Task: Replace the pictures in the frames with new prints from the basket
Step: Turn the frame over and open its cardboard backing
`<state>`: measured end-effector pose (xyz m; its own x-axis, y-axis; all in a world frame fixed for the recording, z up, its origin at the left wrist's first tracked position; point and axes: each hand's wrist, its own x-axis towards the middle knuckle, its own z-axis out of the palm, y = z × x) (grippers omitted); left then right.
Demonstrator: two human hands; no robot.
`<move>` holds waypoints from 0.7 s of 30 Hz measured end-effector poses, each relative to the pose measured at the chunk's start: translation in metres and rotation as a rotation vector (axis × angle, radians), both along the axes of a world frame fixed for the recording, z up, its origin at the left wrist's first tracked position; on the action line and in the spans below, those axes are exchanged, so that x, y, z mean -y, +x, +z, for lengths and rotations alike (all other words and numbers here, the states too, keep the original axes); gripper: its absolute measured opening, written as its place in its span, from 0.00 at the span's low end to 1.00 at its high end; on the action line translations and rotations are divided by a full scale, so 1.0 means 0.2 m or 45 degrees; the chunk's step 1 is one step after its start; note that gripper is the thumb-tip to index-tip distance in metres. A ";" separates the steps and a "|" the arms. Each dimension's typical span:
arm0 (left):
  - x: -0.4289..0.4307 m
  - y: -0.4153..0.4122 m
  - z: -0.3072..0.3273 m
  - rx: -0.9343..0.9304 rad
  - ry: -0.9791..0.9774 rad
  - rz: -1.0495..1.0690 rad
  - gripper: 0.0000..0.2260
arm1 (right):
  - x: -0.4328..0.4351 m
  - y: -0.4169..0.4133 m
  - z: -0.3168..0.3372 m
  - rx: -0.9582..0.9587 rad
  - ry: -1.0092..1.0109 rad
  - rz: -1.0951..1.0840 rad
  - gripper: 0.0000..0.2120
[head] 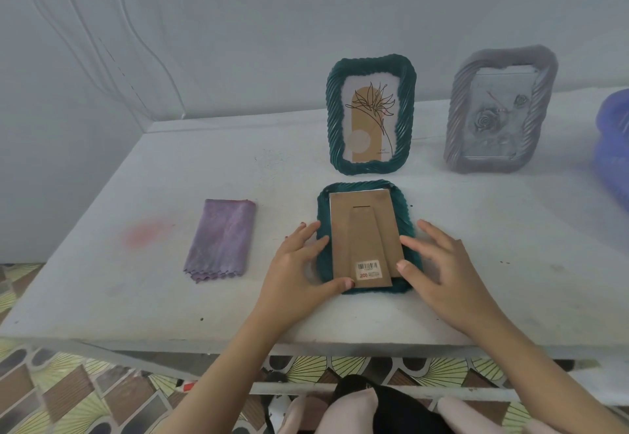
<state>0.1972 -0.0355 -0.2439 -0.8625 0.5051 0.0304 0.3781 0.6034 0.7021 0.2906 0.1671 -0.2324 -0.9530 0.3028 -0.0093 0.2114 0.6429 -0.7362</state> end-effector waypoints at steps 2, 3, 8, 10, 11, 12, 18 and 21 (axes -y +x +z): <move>0.00 0.00 0.01 0.020 -0.017 -0.010 0.36 | 0.01 -0.01 0.01 -0.015 -0.011 -0.019 0.21; 0.00 0.00 0.00 0.027 -0.018 -0.009 0.36 | 0.02 -0.01 0.01 -0.021 -0.012 -0.026 0.21; -0.01 -0.01 -0.01 0.034 -0.010 -0.037 0.34 | 0.04 -0.02 0.02 -0.049 -0.114 -0.079 0.20; -0.01 -0.01 -0.02 0.031 0.008 -0.041 0.34 | 0.05 -0.01 0.02 -0.092 -0.125 -0.096 0.19; -0.01 0.00 -0.01 0.024 0.016 -0.040 0.34 | 0.05 -0.01 0.02 -0.120 -0.107 -0.106 0.19; -0.01 0.00 -0.01 0.012 0.021 -0.037 0.34 | 0.05 -0.01 0.02 -0.156 -0.074 -0.114 0.18; -0.01 0.03 0.00 -0.117 0.075 0.006 0.32 | 0.08 0.01 0.02 -0.289 -0.173 -0.219 0.17; -0.01 0.04 0.01 -0.080 0.130 0.018 0.29 | 0.08 0.00 0.01 -0.289 -0.230 -0.262 0.16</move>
